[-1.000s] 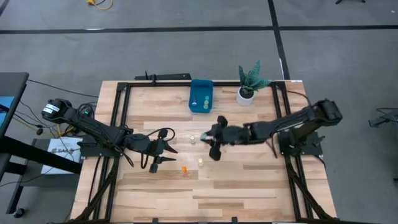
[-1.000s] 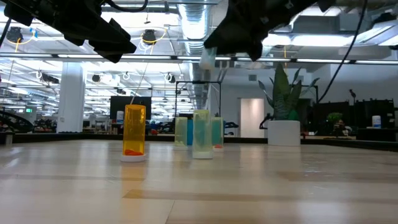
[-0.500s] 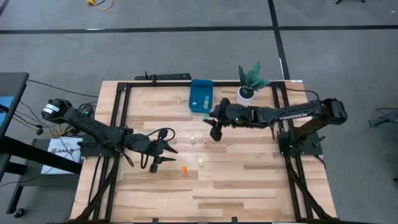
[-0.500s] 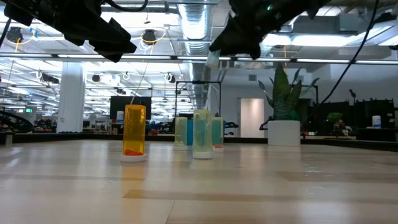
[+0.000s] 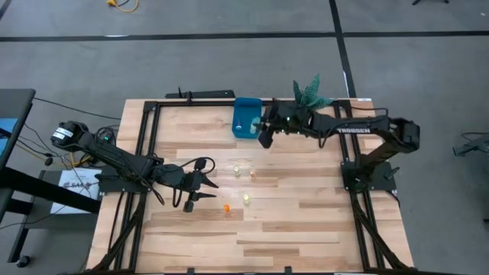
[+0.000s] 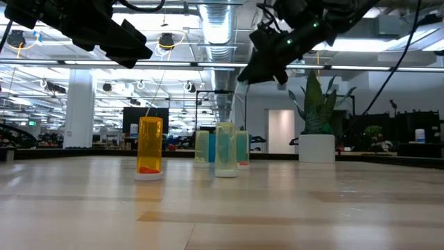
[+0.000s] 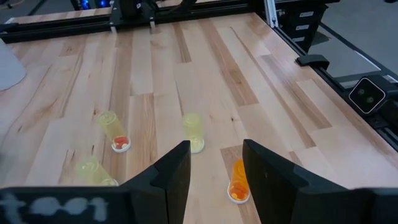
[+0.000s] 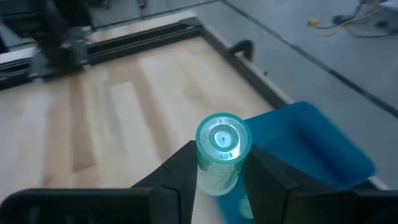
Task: Pick and place pill bottles into a basket
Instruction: Put the green pill bottle into the blue container
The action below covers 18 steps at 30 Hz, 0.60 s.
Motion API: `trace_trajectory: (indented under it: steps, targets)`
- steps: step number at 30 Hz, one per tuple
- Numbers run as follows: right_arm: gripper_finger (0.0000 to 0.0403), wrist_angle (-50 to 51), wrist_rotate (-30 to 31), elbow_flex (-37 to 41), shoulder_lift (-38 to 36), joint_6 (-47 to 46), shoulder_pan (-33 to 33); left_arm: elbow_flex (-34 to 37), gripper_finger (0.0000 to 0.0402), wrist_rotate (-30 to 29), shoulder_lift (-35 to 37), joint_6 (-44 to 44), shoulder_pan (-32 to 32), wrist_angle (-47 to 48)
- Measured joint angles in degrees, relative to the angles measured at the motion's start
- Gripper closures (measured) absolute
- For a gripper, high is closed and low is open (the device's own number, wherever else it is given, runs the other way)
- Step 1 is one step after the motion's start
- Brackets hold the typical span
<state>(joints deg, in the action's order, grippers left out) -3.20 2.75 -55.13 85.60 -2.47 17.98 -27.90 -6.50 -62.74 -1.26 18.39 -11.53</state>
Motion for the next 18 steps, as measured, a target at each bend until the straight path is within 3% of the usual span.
trace_trajectory:
  steps: [8, 18]
  targets:
    - [0.0295, -7.7, -8.2, -0.16, 0.65, 2.19, 9.58, 0.0, 0.0264, -0.13, 0.0, 1.08, 0.01, 0.0]
    - [0.0295, -5.64, -11.91, -13.23, 15.5, 4.25, 15.17, 0.0, 0.0264, -0.46, 0.0, 1.04, -0.09, -0.33]
